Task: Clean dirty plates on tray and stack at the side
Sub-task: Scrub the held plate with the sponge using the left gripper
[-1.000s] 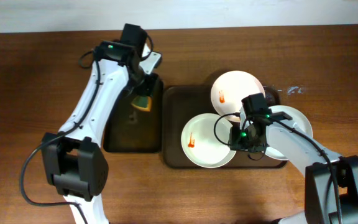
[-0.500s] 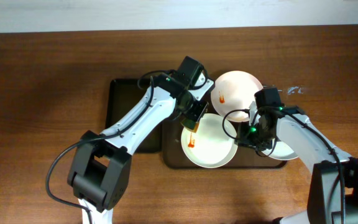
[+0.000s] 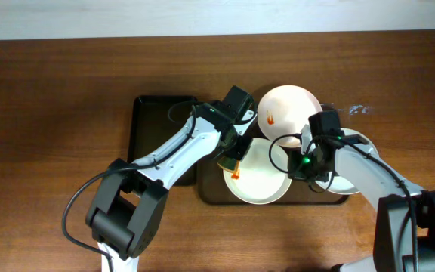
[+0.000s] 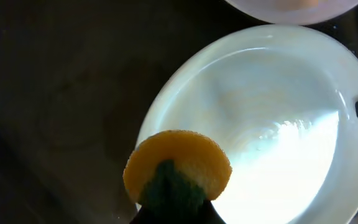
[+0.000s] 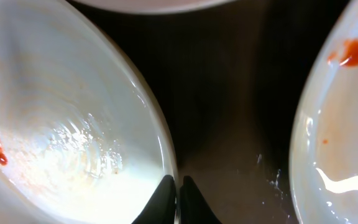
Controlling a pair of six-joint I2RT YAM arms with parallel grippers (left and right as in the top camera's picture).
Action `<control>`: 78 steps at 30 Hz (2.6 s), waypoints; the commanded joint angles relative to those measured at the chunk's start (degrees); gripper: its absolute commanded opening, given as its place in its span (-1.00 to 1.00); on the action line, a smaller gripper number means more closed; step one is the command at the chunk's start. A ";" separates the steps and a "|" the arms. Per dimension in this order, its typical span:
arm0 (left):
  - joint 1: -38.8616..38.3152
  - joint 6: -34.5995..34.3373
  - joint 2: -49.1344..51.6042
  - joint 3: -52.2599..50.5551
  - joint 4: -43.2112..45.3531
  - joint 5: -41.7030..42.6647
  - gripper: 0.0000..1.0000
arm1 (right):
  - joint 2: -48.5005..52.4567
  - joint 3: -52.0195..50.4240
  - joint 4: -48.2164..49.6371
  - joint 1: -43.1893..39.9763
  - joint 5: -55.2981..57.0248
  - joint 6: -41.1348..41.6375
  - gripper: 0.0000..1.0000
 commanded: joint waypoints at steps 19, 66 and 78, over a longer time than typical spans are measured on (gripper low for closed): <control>-0.83 -4.59 -1.03 -3.10 5.31 -3.72 -0.66 | 0.15 -0.83 1.70 4.76 0.15 6.80 -0.85; -2.27 -4.39 6.99 -3.17 -5.62 0.44 -1.00 | 5.07 -0.94 2.99 4.70 0.07 9.22 -0.92; -1.66 -4.79 6.99 -2.91 -7.63 18.78 -1.00 | 5.22 -0.94 3.13 4.70 -0.13 9.16 -0.92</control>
